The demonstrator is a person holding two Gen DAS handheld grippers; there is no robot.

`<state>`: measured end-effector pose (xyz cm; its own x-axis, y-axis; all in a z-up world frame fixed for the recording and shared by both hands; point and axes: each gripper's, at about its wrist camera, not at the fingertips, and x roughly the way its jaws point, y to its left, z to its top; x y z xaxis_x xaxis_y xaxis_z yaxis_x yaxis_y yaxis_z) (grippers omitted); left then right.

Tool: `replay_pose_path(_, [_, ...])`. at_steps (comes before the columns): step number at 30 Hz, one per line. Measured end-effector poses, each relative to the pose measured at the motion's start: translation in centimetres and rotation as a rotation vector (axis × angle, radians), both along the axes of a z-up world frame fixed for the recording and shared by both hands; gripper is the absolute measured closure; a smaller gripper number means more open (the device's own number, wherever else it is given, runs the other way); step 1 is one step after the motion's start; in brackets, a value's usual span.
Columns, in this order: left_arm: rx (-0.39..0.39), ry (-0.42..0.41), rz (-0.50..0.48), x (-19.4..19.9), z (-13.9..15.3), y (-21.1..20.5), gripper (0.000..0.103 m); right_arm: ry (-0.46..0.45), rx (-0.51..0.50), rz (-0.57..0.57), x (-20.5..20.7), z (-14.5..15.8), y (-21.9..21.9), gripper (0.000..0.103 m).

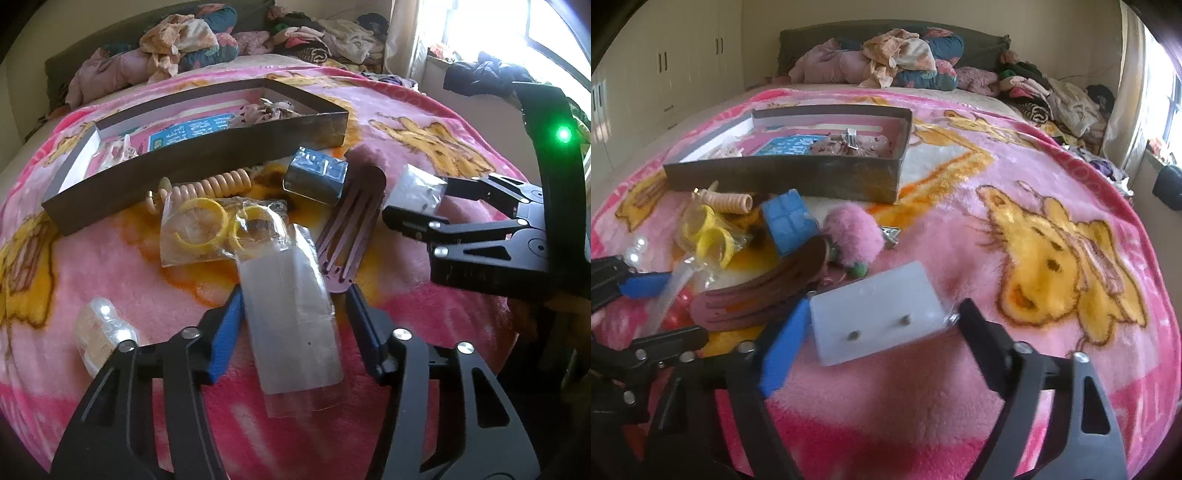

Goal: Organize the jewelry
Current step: 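Grasp the clear plastic bag with the left tool while the right tool grasps the white earring card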

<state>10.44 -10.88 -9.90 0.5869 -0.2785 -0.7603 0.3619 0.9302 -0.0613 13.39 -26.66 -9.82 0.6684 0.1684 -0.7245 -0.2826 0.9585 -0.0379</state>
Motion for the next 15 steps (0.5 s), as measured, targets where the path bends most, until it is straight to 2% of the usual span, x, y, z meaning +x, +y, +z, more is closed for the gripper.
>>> replay_pose_path(1, [-0.002,-0.002,0.001,0.0,0.1,0.1,0.066,0.001,0.005,-0.003,0.0,0.0,-0.1,0.034])
replay_pose_path(2, [-0.005,0.0,-0.001,0.0,0.1,0.1,0.066,0.003,0.01,-0.007,-0.1,0.1,-0.2,0.034])
replay_pose_path(3, [-0.007,0.001,0.0,0.0,0.2,0.1,0.066,0.007,0.025,-0.006,-0.1,0.1,-0.4,0.04])
replay_pose_path(4, [-0.008,0.001,-0.002,0.0,0.2,0.1,0.067,0.014,0.04,-0.003,-0.1,0.1,-0.5,0.053])
replay_pose_path(7, [-0.005,-0.003,-0.004,-0.1,0.3,-0.1,0.068,0.019,0.062,-0.016,-0.4,0.2,-0.9,0.057])
replay_pose_path(15, [-0.029,-0.026,0.002,-0.3,1.3,0.3,0.069,0.036,0.213,-0.076,-0.8,1.0,-3.3,0.059])
